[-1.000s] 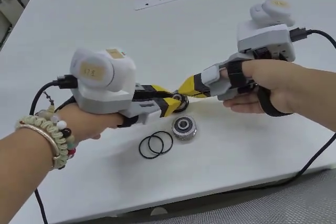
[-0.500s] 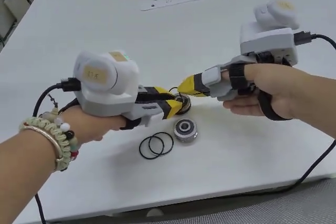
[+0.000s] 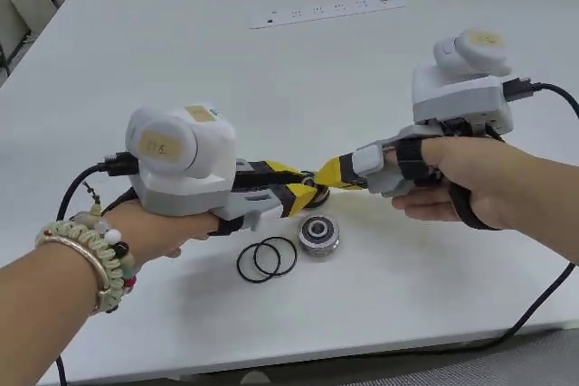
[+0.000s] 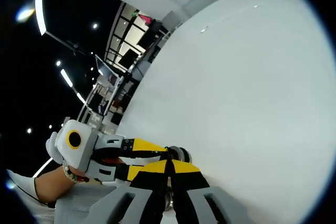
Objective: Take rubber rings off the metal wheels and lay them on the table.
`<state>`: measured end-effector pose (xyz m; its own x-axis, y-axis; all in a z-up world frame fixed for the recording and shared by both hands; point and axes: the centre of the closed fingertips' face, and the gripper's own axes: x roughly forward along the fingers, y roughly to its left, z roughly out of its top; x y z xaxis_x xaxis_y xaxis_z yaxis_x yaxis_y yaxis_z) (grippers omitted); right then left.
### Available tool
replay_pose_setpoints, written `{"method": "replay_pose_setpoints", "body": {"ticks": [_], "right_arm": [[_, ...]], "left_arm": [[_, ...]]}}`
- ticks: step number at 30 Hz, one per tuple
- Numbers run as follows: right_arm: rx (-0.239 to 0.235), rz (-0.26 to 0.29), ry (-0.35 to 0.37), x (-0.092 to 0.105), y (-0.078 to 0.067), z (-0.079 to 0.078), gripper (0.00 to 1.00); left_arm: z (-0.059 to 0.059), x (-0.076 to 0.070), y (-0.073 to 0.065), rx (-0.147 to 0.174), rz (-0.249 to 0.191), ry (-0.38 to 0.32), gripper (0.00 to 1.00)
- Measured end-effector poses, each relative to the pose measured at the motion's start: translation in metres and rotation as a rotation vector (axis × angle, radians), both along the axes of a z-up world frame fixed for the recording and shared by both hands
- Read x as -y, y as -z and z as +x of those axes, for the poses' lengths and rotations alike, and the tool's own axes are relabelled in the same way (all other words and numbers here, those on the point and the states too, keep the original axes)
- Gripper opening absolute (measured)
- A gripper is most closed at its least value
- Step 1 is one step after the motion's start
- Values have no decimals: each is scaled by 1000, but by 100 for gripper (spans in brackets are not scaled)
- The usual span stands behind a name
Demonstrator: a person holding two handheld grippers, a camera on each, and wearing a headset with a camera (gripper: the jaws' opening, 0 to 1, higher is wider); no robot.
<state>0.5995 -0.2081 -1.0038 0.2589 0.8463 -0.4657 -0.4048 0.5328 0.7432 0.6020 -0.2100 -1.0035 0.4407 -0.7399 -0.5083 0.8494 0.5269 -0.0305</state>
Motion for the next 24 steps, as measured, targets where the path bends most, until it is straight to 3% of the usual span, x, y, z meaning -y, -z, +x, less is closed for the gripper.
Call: {"method": "replay_pose_setpoints", "body": {"ticks": [16, 19, 24], "right_arm": [[31, -15, 4, 6, -4, 4, 0], [38, -13, 7, 6, -7, 6, 0], [44, 12, 17, 6, -15, 7, 0]], "left_arm": [[-4, 3, 0, 27, 74, 67, 19], [-6, 4, -5, 39, 90, 90, 24], [-9, 6, -16, 43, 76, 122, 30]]}}
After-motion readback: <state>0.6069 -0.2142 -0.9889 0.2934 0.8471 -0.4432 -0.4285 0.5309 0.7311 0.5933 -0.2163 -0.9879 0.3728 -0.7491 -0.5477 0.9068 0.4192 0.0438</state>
